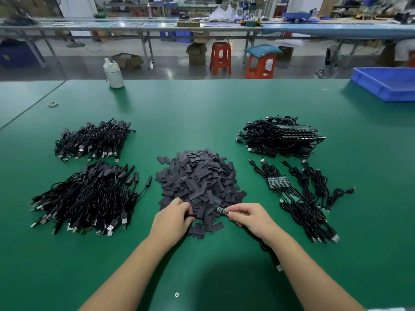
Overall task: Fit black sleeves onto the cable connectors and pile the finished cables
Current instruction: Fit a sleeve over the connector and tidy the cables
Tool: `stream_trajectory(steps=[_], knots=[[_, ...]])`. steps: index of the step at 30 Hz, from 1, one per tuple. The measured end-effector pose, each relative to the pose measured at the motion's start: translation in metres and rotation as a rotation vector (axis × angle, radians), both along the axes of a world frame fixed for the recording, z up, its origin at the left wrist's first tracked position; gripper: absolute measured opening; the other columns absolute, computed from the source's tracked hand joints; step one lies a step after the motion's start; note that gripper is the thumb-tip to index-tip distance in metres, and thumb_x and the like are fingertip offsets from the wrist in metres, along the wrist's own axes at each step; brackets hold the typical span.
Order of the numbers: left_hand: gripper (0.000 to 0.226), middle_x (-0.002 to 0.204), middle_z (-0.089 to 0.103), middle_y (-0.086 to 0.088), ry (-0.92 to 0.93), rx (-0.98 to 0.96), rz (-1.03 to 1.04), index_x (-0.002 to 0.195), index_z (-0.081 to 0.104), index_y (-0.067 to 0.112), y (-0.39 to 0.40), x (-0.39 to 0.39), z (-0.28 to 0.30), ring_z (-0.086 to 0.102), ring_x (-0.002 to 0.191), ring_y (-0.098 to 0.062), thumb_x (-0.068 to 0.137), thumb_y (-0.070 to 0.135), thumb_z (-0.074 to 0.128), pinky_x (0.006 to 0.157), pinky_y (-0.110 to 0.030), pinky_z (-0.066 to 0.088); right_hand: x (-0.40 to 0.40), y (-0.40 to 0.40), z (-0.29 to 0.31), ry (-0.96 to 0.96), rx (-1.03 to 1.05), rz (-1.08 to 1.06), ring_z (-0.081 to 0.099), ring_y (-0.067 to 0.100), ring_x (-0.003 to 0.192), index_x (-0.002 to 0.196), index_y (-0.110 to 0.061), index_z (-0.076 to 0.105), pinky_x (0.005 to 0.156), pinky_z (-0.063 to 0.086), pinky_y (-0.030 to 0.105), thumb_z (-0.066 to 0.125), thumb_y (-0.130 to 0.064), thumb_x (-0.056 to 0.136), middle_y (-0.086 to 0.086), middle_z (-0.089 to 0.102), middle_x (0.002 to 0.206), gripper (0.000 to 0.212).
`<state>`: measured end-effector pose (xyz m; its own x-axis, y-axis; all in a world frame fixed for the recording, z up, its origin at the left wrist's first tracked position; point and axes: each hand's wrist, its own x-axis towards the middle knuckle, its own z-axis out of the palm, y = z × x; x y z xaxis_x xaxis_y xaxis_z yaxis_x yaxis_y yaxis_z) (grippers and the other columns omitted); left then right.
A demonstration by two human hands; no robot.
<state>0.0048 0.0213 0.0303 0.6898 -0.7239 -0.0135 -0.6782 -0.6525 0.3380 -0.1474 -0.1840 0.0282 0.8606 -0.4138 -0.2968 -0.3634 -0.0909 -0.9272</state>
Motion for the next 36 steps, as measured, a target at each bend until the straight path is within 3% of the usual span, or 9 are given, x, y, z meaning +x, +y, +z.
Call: stream_trajectory(steps=[6, 9, 11, 13, 17, 21, 26, 33, 36], knots=[[0.017, 0.083, 0.060, 0.016, 0.159, -0.111, 0.010, 0.080, 0.056, 0.033, -0.004, 0.007, 0.010, 0.058, 0.080, -0.009, 0.088, 0.023, 0.067, 0.076, -0.033, 0.053, 0.000, -0.005, -0.007, -0.008, 0.045, 0.000, 0.064, 0.005, 0.068, 0.094, -0.022, 0.079, 0.067, 0.052, 0.018, 0.074, -0.013, 0.088, 0.003, 0.077, 0.085, 0.013], [0.022, 0.096, 0.064, 0.016, 0.202, -0.156, 0.030, 0.108, 0.070, 0.033, -0.002, 0.014, 0.015, 0.059, 0.090, -0.007, 0.092, 0.020, 0.063, 0.088, -0.026, 0.050, 0.003, -0.007, -0.010, -0.020, 0.095, -0.013, 0.066, 0.007, 0.071, 0.096, -0.019, 0.077, 0.067, 0.053, 0.019, 0.072, -0.010, 0.089, 0.004, 0.078, 0.087, 0.012], [0.031, 0.099, 0.061, 0.012, 0.192, -0.162, 0.030, 0.125, 0.066, 0.031, -0.002, 0.016, 0.017, 0.057, 0.094, -0.011, 0.096, 0.023, 0.058, 0.084, -0.023, 0.043, 0.003, -0.008, -0.011, -0.014, 0.105, -0.010, 0.065, 0.007, 0.069, 0.098, -0.019, 0.076, 0.066, 0.052, 0.020, 0.070, -0.011, 0.091, 0.003, 0.078, 0.088, 0.011], [0.032, 0.096, 0.058, 0.010, 0.182, -0.185, 0.038, 0.129, 0.063, 0.029, -0.004, 0.016, 0.019, 0.055, 0.092, -0.010, 0.098, 0.026, 0.057, 0.079, -0.022, 0.038, 0.003, -0.009, -0.011, -0.002, 0.089, -0.002, 0.063, 0.005, 0.067, 0.099, -0.021, 0.075, 0.064, 0.051, 0.020, 0.069, -0.014, 0.092, 0.000, 0.078, 0.088, 0.012], [0.033, 0.098, 0.058, 0.009, 0.176, -0.209, 0.057, 0.126, 0.065, 0.025, -0.007, 0.013, 0.023, 0.054, 0.091, -0.010, 0.093, 0.032, 0.064, 0.078, -0.022, 0.037, 0.001, -0.011, -0.011, 0.009, 0.050, 0.025, 0.056, 0.004, 0.062, 0.103, -0.023, 0.073, 0.059, 0.049, 0.020, 0.064, -0.016, 0.096, -0.006, 0.074, 0.082, 0.013], [0.031, 0.099, 0.058, 0.011, 0.111, -0.204, -0.040, 0.124, 0.067, 0.025, -0.009, 0.005, 0.028, 0.056, 0.095, -0.011, 0.095, 0.032, 0.062, 0.087, -0.028, 0.046, 0.001, -0.013, -0.010, 0.028, 0.010, 0.074, 0.053, 0.005, 0.058, 0.104, -0.024, 0.071, 0.058, 0.047, 0.019, 0.060, -0.019, 0.099, -0.013, 0.064, 0.062, 0.012], [0.026, 0.104, 0.066, 0.014, 0.111, -0.281, -0.189, 0.119, 0.070, 0.027, -0.020, -0.012, 0.030, 0.061, 0.098, -0.007, 0.094, 0.030, 0.064, 0.091, -0.027, 0.048, 0.001, -0.013, -0.011, -0.029, 0.128, 0.072, 0.049, 0.007, 0.054, 0.105, -0.014, 0.072, 0.053, 0.047, 0.022, 0.063, -0.012, 0.097, 0.002, 0.078, 0.096, 0.013], [0.021, 0.097, 0.068, 0.016, 0.203, -0.361, -0.122, 0.110, 0.074, 0.027, -0.030, -0.025, 0.017, 0.060, 0.092, 0.000, 0.091, 0.024, 0.068, 0.085, -0.008, 0.041, 0.000, -0.013, -0.015, -0.075, 0.174, 0.036, 0.047, 0.007, 0.051, 0.103, -0.016, 0.074, 0.051, 0.046, 0.021, 0.064, -0.013, 0.096, 0.005, 0.077, 0.090, 0.013], [0.022, 0.096, 0.069, 0.014, 0.224, -0.385, -0.128, 0.111, 0.074, 0.026, -0.032, -0.028, 0.016, 0.060, 0.092, 0.000, 0.090, 0.022, 0.069, 0.084, -0.006, 0.039, 0.001, -0.013, -0.016, -0.086, 0.190, 0.019, 0.046, 0.007, 0.050, 0.103, -0.014, 0.074, 0.051, 0.046, 0.021, 0.064, -0.011, 0.096, 0.006, 0.076, 0.088, 0.013]])
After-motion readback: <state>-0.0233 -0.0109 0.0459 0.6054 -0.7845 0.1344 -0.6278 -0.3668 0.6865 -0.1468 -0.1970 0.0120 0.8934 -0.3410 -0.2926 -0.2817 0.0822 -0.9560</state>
